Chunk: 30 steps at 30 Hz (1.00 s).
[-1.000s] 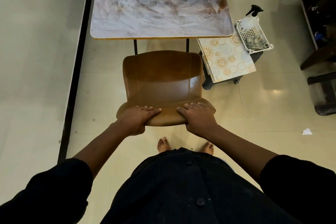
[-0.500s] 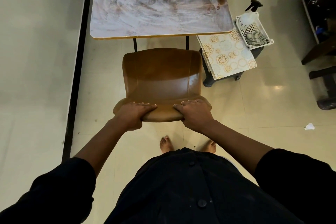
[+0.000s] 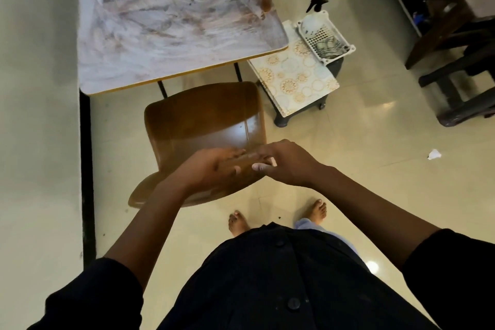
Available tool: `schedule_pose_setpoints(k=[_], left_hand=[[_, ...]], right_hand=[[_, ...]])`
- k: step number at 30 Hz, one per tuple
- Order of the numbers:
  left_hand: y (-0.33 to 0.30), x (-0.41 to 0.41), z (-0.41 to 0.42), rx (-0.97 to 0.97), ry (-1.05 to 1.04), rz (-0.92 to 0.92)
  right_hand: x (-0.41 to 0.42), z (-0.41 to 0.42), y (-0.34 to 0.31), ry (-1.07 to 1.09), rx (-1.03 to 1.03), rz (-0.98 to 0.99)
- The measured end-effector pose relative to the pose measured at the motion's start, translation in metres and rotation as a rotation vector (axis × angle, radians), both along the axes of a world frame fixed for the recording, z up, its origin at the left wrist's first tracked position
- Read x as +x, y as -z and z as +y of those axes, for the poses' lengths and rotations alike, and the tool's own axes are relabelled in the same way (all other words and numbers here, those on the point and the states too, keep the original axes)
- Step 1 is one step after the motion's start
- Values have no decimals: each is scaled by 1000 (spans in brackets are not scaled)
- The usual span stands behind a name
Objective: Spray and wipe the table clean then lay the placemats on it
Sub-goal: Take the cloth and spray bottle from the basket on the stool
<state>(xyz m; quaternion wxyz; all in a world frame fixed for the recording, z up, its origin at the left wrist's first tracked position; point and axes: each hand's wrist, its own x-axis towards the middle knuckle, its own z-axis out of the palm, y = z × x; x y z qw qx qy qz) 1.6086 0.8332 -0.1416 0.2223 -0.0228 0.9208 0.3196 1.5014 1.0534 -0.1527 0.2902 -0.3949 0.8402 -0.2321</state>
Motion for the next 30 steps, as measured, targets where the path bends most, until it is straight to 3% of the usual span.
schedule_pose_setpoints(k=[10, 20, 30], left_hand=[[-23, -112, 141, 312, -251, 97], [-8, -220, 260, 394, -316, 116], [5, -368, 315, 442, -353, 93]], right_hand=[[-102, 152, -15, 376, -154, -89], [-197, 286, -18, 680, -318, -123], [-335, 335, -16, 717, -321, -130]])
